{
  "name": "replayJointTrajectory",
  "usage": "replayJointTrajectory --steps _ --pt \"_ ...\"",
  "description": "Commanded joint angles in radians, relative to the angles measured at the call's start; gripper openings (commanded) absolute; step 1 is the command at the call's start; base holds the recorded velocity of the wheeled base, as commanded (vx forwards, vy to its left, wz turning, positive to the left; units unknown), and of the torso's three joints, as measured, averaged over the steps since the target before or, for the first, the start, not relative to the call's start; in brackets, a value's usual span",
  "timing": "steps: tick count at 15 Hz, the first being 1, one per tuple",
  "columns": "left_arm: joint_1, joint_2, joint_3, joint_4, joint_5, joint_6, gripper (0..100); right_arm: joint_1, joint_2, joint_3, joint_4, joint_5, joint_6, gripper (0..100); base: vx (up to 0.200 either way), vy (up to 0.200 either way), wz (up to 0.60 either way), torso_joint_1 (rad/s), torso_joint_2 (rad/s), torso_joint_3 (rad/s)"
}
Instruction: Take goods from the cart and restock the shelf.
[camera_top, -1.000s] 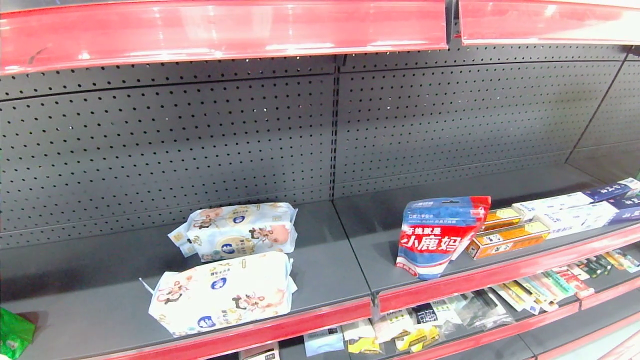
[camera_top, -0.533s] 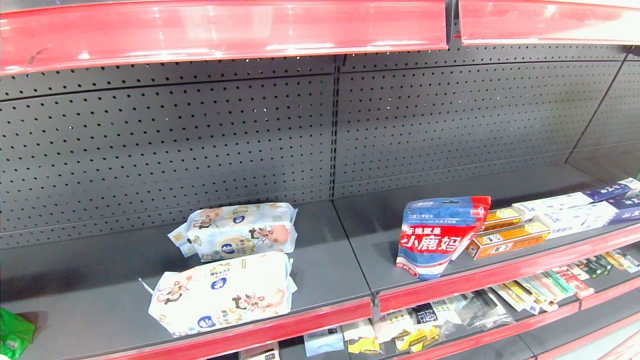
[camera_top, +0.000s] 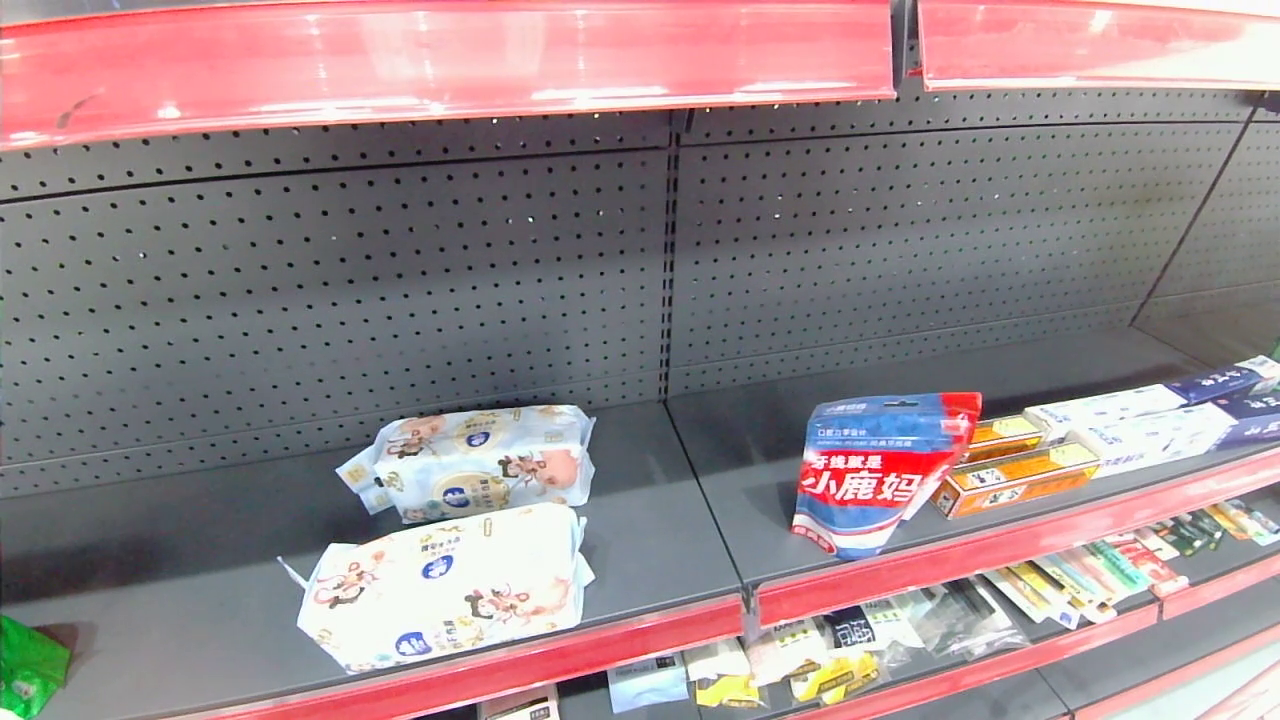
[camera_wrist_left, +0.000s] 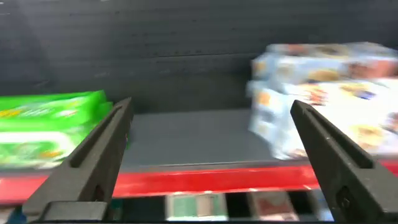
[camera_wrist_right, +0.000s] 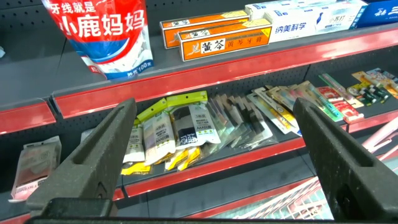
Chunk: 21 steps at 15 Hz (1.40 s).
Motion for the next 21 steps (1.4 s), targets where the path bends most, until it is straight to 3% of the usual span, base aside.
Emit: replayJointTrajectory --steps 1,3,5,6,7,8,9,10,11,13,15,16,17,21 --pt "0.0 0.001 0.0 -0.001 0.005 -0.001 100 0.0 0.002 0.0 0.0 0.001 0.0 100 0.0 0.0 0.0 0.0 0.0 0.0" --pt "0.0 0.001 0.0 -0.001 0.014 -0.015 100 0.0 0.002 0.0 0.0 0.001 0.0 100 0.0 0.0 0.0 0.0 0.0 0.0" --pt "0.0 0.001 0.0 0.001 0.11 -0.05 100 0.0 0.002 0.0 0.0 0.001 0.0 100 0.0 0.0 0.0 0.0 0.0 0.0" --pt "0.0 0.001 0.0 0.002 0.129 -0.058 100 0.0 0.002 0.0 0.0 0.001 0.0 100 0.0 0.0 0.0 0.0 0.0 0.0" --pt "0.0 0.001 0.0 0.001 0.113 -0.054 100 0.0 0.002 0.0 0.0 0.001 0.0 100 0.0 0.0 0.0 0.0 0.0 0.0" --pt "0.0 0.001 0.0 0.001 0.04 -0.054 100 0.0 0.002 0.0 0.0 0.001 0.0 100 0.0 0.0 0.0 0.0 0.0 0.0" --pt "0.0 0.001 0.0 0.001 -0.082 -0.052 100 0.0 0.002 0.0 0.0 0.001 0.0 100 0.0 0.0 0.0 0.0 0.0 0.0" --pt "0.0 0.001 0.0 0.001 -0.098 -0.05 100 0.0 0.002 0.0 0.0 0.001 0.0 100 0.0 0.0 0.0 0.0 0.0 0.0" --pt "0.0 0.001 0.0 0.002 -0.164 -0.02 100 0.0 0.002 0.0 0.0 0.001 0.0 100 0.0 0.0 0.0 0.0 0.0 0.0" --pt "0.0 0.001 0.0 0.004 -0.223 0.023 100 0.0 0.002 0.0 0.0 0.001 -0.002 100 0.0 0.0 0.0 0.0 0.0 0.0" --pt "0.0 0.001 -0.002 0.01 -0.249 0.016 100 0.0 0.002 0.0 0.0 0.001 -0.002 100 0.0 0.0 0.0 0.0 0.0 0.0" --pt "0.0 0.001 -0.003 0.061 -0.225 0.012 100 0.0 0.002 0.0 0.0 -0.001 0.0 100 0.0 0.0 0.0 0.0 0.0 0.0" --pt "0.0 0.001 0.0 0.045 -0.193 0.002 100 0.0 0.002 0.0 0.0 0.001 0.0 100 0.0 0.0 0.0 0.0 0.0 0.0" --pt "0.0 0.001 0.0 0.047 -0.188 -0.001 100 0.0 0.002 0.0 0.0 0.001 0.0 100 0.0 0.0 0.0 0.0 0.0 0.0"
